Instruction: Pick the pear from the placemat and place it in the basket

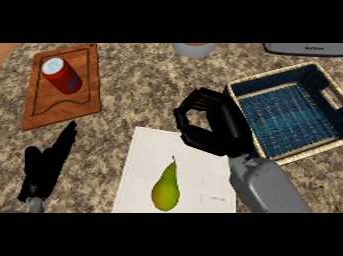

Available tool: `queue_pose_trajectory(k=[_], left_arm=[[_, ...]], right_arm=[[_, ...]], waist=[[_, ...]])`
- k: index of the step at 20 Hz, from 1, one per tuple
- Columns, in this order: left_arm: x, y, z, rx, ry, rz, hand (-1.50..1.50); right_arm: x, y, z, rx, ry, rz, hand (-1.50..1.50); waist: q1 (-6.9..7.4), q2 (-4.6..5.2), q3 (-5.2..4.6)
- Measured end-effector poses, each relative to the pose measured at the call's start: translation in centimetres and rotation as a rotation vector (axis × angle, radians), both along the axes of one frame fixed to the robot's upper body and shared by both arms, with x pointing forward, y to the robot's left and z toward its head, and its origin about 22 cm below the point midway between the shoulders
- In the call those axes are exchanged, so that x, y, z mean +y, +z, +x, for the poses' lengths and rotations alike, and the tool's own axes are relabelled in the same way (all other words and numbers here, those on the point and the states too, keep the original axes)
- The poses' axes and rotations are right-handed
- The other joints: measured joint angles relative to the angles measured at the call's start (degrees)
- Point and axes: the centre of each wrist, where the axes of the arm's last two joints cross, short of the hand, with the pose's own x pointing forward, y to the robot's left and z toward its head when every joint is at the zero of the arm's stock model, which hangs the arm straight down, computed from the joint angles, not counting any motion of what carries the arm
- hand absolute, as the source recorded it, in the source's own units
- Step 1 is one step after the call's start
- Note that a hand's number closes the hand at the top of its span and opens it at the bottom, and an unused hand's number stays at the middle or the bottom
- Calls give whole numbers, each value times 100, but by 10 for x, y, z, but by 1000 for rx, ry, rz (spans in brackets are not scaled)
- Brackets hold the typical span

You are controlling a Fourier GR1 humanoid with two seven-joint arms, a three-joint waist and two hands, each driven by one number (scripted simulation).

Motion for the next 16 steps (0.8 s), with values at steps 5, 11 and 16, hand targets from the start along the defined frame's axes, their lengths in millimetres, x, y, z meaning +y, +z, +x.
queue_pose_trajectory(k=[5,11,16], left_arm=[[-5,-1,1,45,22,-38,0],[-1,-6,-8,76,64,-50,0],[7,-8,-16,95,95,-52,0]], right_arm=[[69,7,-24,-5,45,-98,-150],[78,12,-6,-18,-55,-497,-150],[63,59,16,-42,-82,-805,-150]], waist=[[-35,-71,10],[-284,-172,0],[-462,-228,10]])
